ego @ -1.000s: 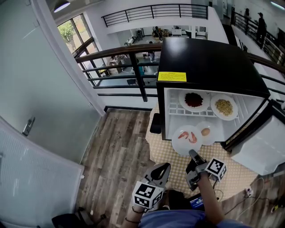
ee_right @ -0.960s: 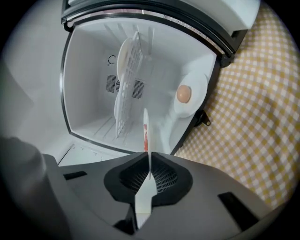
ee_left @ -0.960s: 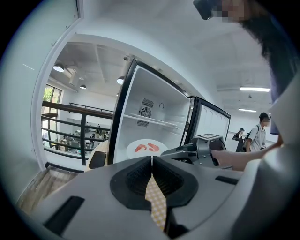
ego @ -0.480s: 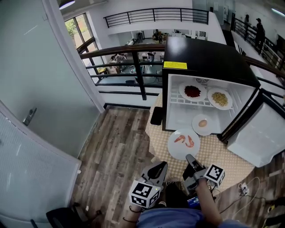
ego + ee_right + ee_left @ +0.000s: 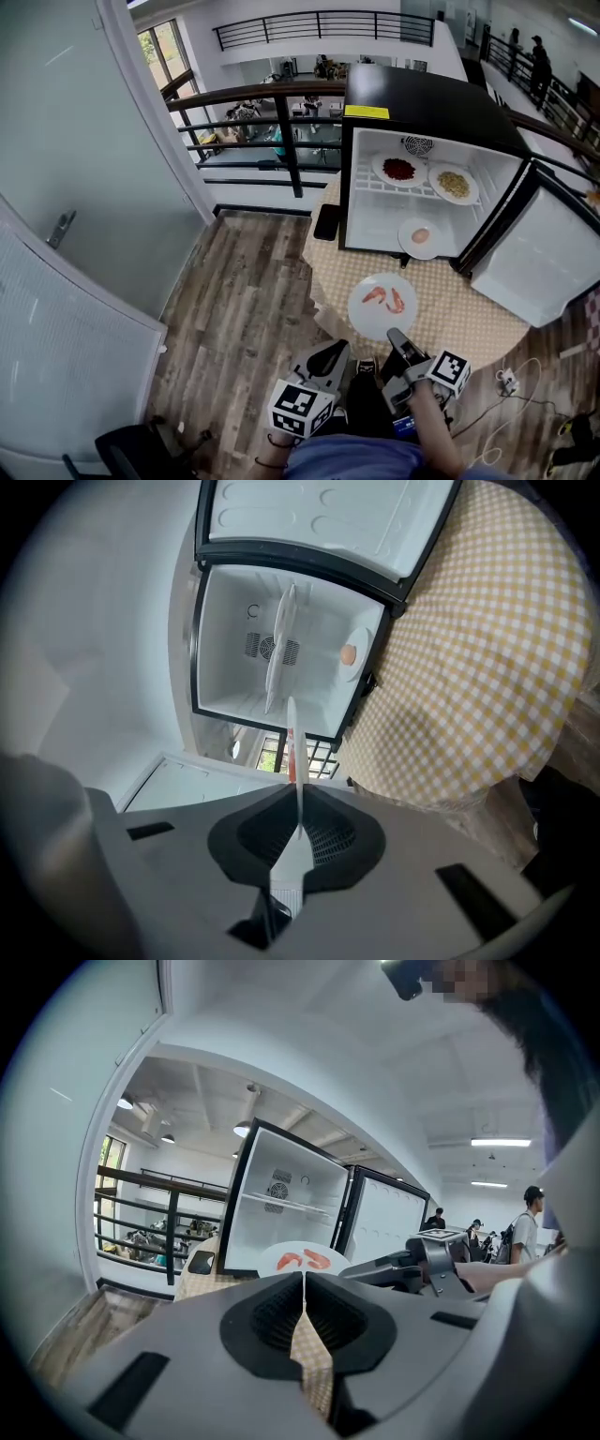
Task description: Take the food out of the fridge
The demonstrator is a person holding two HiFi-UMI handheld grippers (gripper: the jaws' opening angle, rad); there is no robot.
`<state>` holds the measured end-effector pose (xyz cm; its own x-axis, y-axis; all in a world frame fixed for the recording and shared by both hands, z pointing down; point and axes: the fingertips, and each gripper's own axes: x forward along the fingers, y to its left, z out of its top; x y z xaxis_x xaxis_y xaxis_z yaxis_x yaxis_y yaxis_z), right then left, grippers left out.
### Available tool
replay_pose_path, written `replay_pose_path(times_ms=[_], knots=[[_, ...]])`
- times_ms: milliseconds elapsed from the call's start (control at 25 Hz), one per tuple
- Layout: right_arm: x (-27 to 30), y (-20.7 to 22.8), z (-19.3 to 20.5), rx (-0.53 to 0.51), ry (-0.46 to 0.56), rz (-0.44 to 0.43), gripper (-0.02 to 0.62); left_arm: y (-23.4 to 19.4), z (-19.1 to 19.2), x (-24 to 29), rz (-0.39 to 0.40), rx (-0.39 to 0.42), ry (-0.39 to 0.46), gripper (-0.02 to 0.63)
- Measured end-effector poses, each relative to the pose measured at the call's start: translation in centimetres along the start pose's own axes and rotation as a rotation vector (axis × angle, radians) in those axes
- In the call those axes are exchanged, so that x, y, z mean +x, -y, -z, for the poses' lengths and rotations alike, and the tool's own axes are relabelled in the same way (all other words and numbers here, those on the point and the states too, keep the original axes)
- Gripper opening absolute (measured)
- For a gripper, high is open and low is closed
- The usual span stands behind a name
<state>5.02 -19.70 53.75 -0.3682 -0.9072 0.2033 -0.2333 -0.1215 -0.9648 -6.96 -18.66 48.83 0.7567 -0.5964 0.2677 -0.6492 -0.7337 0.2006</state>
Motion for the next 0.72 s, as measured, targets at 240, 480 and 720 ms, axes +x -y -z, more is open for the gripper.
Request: replay_pose_path(times_ms=[240,480,720], knots=[[-2.0,-0.3,0.8,-0.012,0.005,0.005,0.026,1.2,-0.1,-1.0,0.012,-0.003,0.005,0.018],[-3.4,-0.7,0.6,-0.012,0.005,-0.009,0.026,2.1,-0.3,-1.4,0.006,0.005,0.014,0.018],[-5.9,-0.8,0.4,-0.019,-0.019,-0.02,0.026,3.5,-0.8,-1.9,-0.038,-0.002,0.036,0.018]])
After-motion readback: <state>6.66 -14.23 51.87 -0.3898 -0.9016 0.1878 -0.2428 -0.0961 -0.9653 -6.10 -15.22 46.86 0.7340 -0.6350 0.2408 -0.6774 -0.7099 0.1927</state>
